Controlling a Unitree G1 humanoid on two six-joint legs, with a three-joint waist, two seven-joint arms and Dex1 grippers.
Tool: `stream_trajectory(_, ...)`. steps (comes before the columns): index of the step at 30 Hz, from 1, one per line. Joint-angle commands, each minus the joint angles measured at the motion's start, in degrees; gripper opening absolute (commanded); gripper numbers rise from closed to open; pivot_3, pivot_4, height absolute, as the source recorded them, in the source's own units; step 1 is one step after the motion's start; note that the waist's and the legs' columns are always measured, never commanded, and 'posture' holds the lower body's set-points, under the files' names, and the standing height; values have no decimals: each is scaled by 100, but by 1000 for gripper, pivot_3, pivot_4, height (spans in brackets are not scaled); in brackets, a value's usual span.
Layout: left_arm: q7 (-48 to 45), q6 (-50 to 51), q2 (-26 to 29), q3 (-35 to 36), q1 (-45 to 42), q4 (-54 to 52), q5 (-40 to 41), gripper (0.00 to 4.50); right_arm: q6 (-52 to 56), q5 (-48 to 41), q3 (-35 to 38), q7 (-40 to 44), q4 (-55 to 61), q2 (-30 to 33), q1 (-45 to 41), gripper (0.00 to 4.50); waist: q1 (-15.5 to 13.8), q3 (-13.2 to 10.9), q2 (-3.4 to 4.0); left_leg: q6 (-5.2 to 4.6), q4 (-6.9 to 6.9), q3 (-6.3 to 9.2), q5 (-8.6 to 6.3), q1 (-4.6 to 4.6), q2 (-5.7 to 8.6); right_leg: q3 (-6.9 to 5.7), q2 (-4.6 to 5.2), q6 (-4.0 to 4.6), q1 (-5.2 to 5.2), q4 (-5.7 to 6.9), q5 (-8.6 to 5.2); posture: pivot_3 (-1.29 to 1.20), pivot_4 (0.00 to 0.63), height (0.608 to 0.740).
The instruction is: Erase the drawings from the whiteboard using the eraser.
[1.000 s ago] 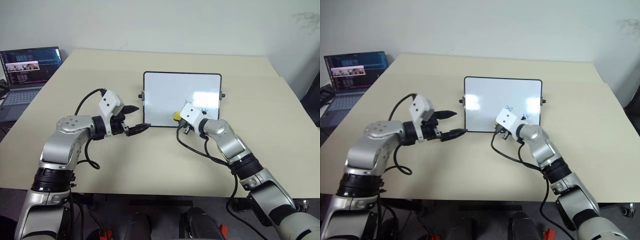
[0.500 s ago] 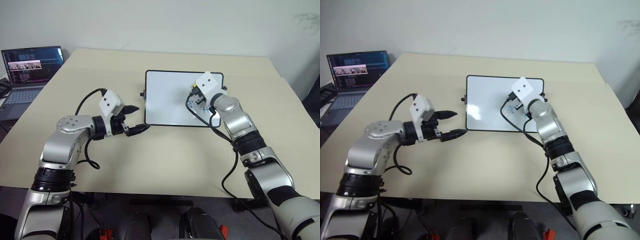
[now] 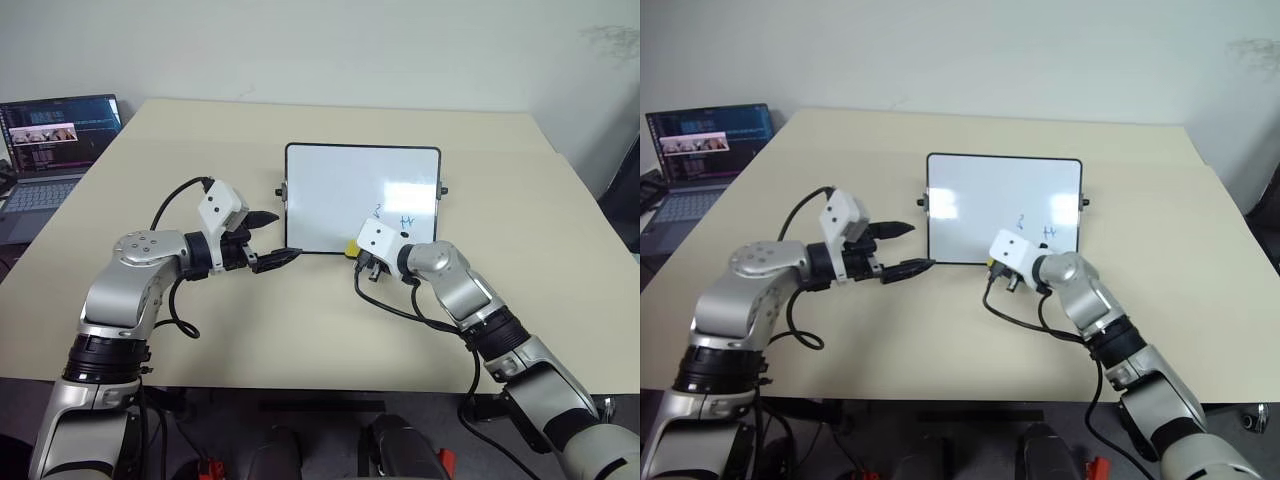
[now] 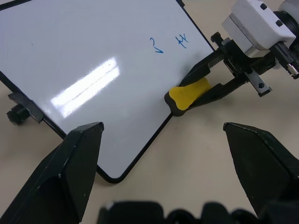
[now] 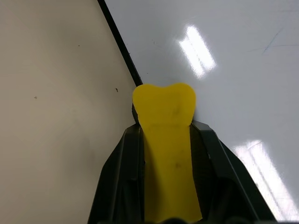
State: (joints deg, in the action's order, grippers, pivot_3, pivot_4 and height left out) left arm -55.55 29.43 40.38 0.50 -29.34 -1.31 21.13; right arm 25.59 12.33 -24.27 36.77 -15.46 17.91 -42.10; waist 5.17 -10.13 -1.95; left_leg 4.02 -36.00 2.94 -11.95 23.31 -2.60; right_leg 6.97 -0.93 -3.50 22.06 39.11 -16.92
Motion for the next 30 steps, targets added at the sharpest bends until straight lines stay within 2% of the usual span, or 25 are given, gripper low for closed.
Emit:
stream_trajectory(1,26,-87,66,132,-84,-77,-4,4500,75,167,460,-701,-587,-8,-378,985,3,-1,2,0,0,0,0,0,0,0,0,1,0,0,1,0,150,740)
stream_trajectory(9,25,-87,59,148,-96,-71,12,4500,-99,100,1268,-2143,-1830,-21,-1158,985,-40,-1,1,-6,-3,-2,6,0,3,2,3,-1,0,-7,11,0,150,740)
stream_trajectory(11,27,-82,60,150,-100,-74,13,4500,-139,116,1303,-2226,-1975,8,-1191,985,-38,-1,1,-6,-1,-4,6,1,3,3,4,0,0,-10,11,0,150,740)
stream_trajectory(17,18,-77,75,161,-112,-73,20,4500,-121,125,1014,-1673,-1707,57,-922,984,-36,0,-1,-6,1,-4,6,1,3,4,3,0,-1,-10,11,0,150,740)
stream_trajectory(25,-7,-80,81,146,-137,-48,19,4500,221,121,203,-58,-354,389,-53,984,19,3,-5,-6,4,-4,6,-1,-1,4,0,1,-1,-11,9,0,150,740)
stream_trajectory(30,-11,-91,81,140,-170,-18,8,4500,360,107,162,103,-145,373,81,983,42,3,-5,-6,3,-7,6,-6,-2,6,0,0,-1,-8,10,0,150,740)
